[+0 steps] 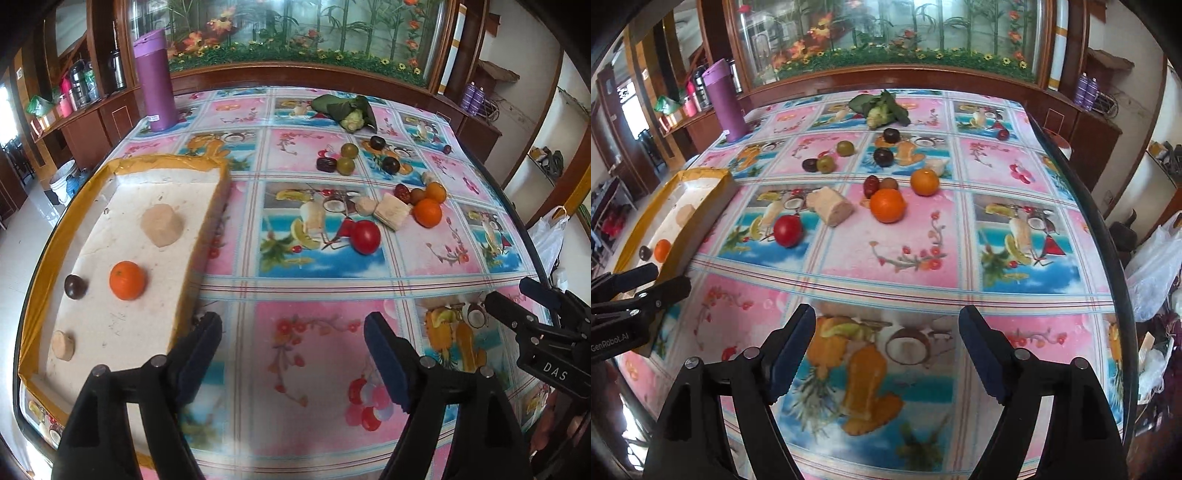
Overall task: Organize fruits
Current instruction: 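Close the right tool on an orange while the left tool grasps the red tomato, then carry the orange and red tomato into the white tray while opening both tools, then lift both open tools out of the tray back over the table, then close the right tool on a beige piece while the left tool grasps a tan ball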
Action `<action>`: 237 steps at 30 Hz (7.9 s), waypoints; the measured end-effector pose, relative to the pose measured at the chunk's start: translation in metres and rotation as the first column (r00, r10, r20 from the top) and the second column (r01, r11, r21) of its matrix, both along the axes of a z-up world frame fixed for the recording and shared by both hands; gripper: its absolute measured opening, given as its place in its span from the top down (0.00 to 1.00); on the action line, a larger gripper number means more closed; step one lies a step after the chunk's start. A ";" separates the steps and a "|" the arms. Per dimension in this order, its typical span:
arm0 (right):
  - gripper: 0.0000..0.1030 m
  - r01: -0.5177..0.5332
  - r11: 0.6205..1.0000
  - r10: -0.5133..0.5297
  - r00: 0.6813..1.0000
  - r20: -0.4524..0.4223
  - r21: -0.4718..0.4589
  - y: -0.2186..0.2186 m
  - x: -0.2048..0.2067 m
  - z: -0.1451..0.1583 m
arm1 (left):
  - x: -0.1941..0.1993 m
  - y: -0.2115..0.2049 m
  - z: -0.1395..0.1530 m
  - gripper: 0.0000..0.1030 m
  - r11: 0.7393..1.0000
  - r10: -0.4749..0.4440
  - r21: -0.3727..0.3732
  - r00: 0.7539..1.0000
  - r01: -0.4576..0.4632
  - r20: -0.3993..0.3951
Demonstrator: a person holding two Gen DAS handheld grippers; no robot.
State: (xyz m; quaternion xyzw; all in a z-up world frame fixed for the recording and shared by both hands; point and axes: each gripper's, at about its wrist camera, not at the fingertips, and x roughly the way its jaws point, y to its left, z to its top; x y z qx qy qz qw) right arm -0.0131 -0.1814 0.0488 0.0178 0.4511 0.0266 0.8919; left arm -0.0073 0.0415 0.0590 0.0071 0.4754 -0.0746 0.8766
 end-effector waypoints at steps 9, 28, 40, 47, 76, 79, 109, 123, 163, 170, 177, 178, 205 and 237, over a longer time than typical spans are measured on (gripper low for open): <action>0.22 0.011 1.000 -0.011 1.000 0.017 0.008 -0.032 0.021 -0.002 | 0.032 -0.036 -0.005 0.11 0.999 -0.046 -0.007 0.999 0.046 -0.005; 0.43 -0.235 0.972 0.235 0.972 0.005 -0.002 0.002 0.119 -0.035 | 0.077 -0.054 -0.026 0.11 0.998 -0.064 -0.019 0.997 0.063 -0.050; 0.67 -0.243 0.970 0.243 0.970 -0.008 0.029 -0.013 0.117 -0.039 | 0.090 -0.064 -0.041 0.67 0.992 -0.115 -0.057 0.992 0.112 -0.051; 0.67 -0.185 0.980 0.185 0.983 0.002 0.079 -0.028 0.099 -0.029 | 0.078 -0.057 -0.037 0.68 0.991 -0.108 -0.085 0.992 0.103 -0.065; 0.67 -0.195 0.979 0.193 0.980 0.047 0.053 0.038 0.019 0.000 | -0.002 0.023 0.018 0.69 0.983 -0.080 -0.159 0.995 0.088 0.053; 0.67 -0.226 0.973 0.223 0.973 0.054 0.049 0.056 0.022 0.004 | -0.002 0.039 0.021 0.68 0.985 -0.052 -0.159 0.997 0.061 0.061; 0.67 -0.525 0.850 0.521 0.851 0.068 0.049 0.238 0.093 0.020 | 0.001 0.194 -0.021 0.69 0.957 0.257 -0.136 0.966 -0.257 -0.021; 0.67 -0.565 0.824 0.566 0.824 -0.023 0.038 0.308 0.164 -0.009 | 0.021 0.198 -0.031 0.68 0.964 0.229 -0.126 0.972 -0.233 -0.045; 0.55 -0.521 0.854 0.521 0.854 0.020 0.013 0.256 0.105 0.008 | -0.007 0.193 -0.014 0.44 0.962 0.268 -0.070 0.963 -0.266 0.030; 0.52 -0.466 0.884 0.464 0.884 0.054 0.029 0.213 0.068 0.017 | -0.015 0.172 -0.007 0.39 0.968 0.249 -0.029 0.966 -0.248 0.067; 0.47 -0.367 0.929 0.362 0.928 0.088 0.050 0.162 0.037 0.023 | -0.017 0.142 0.005 0.34 0.980 0.200 -0.008 0.974 -0.201 0.107; 0.44 -0.352 0.935 0.346 0.934 0.091 0.051 0.156 0.032 0.023 | -0.017 0.137 0.007 0.33 0.981 0.192 -0.007 0.975 -0.193 0.112; 0.25 -0.065 0.997 0.059 0.993 0.099 0.052 0.000 0.001 0.017 | 0.004 0.003 0.000 0.10 0.999 0.021 0.046 0.996 -0.025 0.083; 0.63 -0.262 0.960 0.260 0.965 0.038 0.094 0.004 0.092 -0.028 | 0.082 -0.040 -0.019 0.10 0.997 -0.031 0.064 0.999 0.029 0.017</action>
